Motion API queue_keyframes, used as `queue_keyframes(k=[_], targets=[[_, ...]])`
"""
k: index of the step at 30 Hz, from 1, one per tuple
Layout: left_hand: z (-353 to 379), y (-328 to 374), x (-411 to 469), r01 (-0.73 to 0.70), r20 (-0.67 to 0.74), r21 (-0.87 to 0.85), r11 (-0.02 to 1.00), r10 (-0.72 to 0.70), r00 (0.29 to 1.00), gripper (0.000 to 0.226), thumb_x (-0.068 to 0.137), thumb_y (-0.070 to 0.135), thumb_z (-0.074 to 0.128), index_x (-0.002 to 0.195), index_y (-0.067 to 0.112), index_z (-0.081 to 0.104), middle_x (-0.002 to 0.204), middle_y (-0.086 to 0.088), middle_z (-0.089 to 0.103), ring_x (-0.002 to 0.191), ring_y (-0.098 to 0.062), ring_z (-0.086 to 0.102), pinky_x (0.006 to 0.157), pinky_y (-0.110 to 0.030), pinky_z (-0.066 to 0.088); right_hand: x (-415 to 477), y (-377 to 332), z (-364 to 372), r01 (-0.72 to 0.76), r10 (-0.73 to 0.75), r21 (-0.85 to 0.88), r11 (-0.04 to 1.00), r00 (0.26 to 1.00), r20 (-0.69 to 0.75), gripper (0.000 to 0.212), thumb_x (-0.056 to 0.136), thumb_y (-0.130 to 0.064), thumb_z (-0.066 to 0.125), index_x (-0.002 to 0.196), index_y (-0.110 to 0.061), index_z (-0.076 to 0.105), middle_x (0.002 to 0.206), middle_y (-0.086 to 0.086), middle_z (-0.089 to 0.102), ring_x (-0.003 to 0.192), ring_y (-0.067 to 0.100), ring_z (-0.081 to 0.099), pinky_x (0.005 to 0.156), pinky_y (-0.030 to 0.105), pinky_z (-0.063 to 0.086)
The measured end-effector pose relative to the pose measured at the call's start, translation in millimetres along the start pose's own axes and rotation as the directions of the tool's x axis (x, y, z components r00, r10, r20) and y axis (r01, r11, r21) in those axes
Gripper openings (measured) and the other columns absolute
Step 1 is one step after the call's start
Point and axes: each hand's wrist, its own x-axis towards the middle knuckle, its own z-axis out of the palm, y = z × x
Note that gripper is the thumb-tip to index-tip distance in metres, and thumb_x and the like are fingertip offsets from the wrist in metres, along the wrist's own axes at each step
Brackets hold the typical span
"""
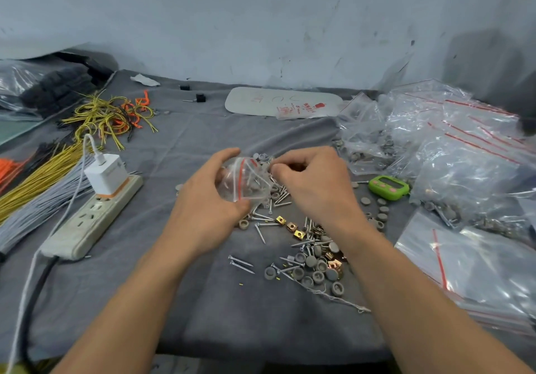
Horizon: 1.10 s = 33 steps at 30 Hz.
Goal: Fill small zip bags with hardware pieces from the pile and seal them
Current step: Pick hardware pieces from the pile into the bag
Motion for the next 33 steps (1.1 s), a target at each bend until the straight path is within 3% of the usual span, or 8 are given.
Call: queue_keyframes(k=[2,4,7,15,23,29,33], targets=[[-3.7,0.8,2.4,0.021,-0.047,-0.017,1.000,-0.022,0.999,0.078,0.068,0.017,0.080,0.133,0.050,0.051,0.105,0.023,0.066,0.098,0.001,0.061,0.086,-0.021,0.047,6.3,11.1,-13.1,-0.075,0.088,-0.210,0.975,0.995,0.055,0.011,0.086,-0.025,0.073,0.085,-0.030,0.083,0.076,-0.016,0.076,0.076,0.002,0.069,0.076,0.021,0.057],[-6.2,2.4,2.6,0.031,-0.062,-0.032,0.999,-0.033,0.998,0.078,0.067,0.019,0.077,0.133,0.050,0.051,0.106,0.021,0.067,0.100,-0.007,0.064,0.089,-0.029,0.049,5.4,21.2,-15.5,-0.067,0.195,-0.466,0.882,0.953,0.232,0.008,0.085,-0.026,0.074,0.086,-0.029,0.081,0.085,-0.005,0.077,0.084,0.016,0.071,0.083,0.034,0.060],[-7.1,4.4,1.9,0.035,-0.060,-0.049,0.998,-0.038,0.997,0.079,0.060,0.027,0.070,0.132,0.050,0.050,0.100,0.013,0.071,0.096,-0.011,0.066,0.088,-0.034,0.052,-4.9,29.5,-4.0,0.024,0.280,-0.623,0.782,0.879,0.386,0.009,0.083,-0.030,0.076,0.091,-0.027,0.079,0.094,0.001,0.076,0.090,0.024,0.071,0.082,0.034,0.059],[-6.9,2.3,6.9,0.043,-0.045,-0.044,0.998,-0.045,0.998,0.078,0.070,0.018,0.077,0.134,0.054,0.048,0.100,0.008,0.071,0.095,-0.014,0.066,0.088,-0.039,0.053,-7.1,42.1,-0.3,0.101,0.229,-0.588,0.802,0.858,0.459,0.023,0.085,-0.008,0.064,0.093,-0.027,0.076,0.093,0.003,0.075,0.089,0.024,0.071,0.082,0.035,0.060],[-7.0,2.4,5.0,0.058,-0.028,-0.068,0.996,-0.060,0.998,0.078,0.064,0.028,0.071,0.134,0.054,0.048,0.098,0.006,0.071,0.092,-0.017,0.065,0.084,-0.037,0.053,-5.5,46.9,-15.7,-0.002,0.230,-0.454,0.891,0.863,0.449,0.030,0.091,-0.008,0.060,0.091,-0.031,0.079,0.091,-0.004,0.077,0.084,0.013,0.071,0.079,0.026,0.056],[-5.0,3.6,4.0,0.049,-0.025,-0.019,0.999,-0.049,0.998,0.079,0.072,0.016,0.077,0.133,0.056,0.047,0.090,0.017,0.071,0.085,-0.006,0.065,0.079,-0.033,0.051,-9.5,46.0,-23.8,0.018,0.242,-0.496,0.868,0.857,0.454,0.038,0.088,-0.001,0.056,0.089,-0.031,0.080,0.091,-0.002,0.078,0.087,0.016,0.073,0.085,0.031,0.059],[-3.0,4.6,3.7,0.042,-0.024,-0.013,0.999,-0.042,0.999,0.080,0.071,0.015,0.079,0.132,0.056,0.048,0.091,0.016,0.072,0.091,-0.007,0.065,0.082,-0.032,0.051,-13.9,45.1,-31.3,0.114,0.235,-0.551,0.826,0.820,0.521,0.037,0.086,-0.004,0.062,0.096,-0.033,0.082,0.093,-0.010,0.077,0.088,0.012,0.069,0.076,0.021,0.051]])
